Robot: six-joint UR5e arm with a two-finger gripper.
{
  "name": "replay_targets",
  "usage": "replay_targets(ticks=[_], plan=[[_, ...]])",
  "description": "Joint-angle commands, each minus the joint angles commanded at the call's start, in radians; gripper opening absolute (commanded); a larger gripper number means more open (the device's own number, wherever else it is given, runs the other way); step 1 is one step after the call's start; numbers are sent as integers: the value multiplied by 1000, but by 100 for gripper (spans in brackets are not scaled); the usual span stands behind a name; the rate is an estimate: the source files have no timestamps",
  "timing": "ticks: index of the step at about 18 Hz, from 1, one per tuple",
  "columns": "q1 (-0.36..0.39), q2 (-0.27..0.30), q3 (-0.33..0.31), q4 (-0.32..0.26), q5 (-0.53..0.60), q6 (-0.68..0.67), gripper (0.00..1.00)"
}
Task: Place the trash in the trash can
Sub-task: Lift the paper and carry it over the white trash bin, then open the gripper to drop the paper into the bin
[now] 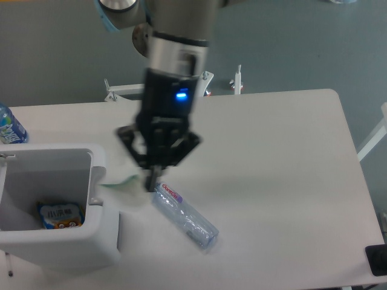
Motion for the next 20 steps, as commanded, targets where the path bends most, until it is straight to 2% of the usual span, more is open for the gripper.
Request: replay_targets(ticks=[4, 5, 6, 7, 8, 9, 12, 20], plan=[[-69, -5, -28, 2, 0, -6, 0], [-80, -9, -35, 11, 1, -2, 2], [-94, -17, -38, 34, 1, -2, 10], [-104, -24, -41, 64, 1, -2, 26], [-105, -31, -44, 96, 1, 0, 65], [-106, -35, -46, 125, 3, 1, 93], [-106, -38, -46, 132, 5, 0, 100], [-85, -31, -35, 132, 6, -6, 100]])
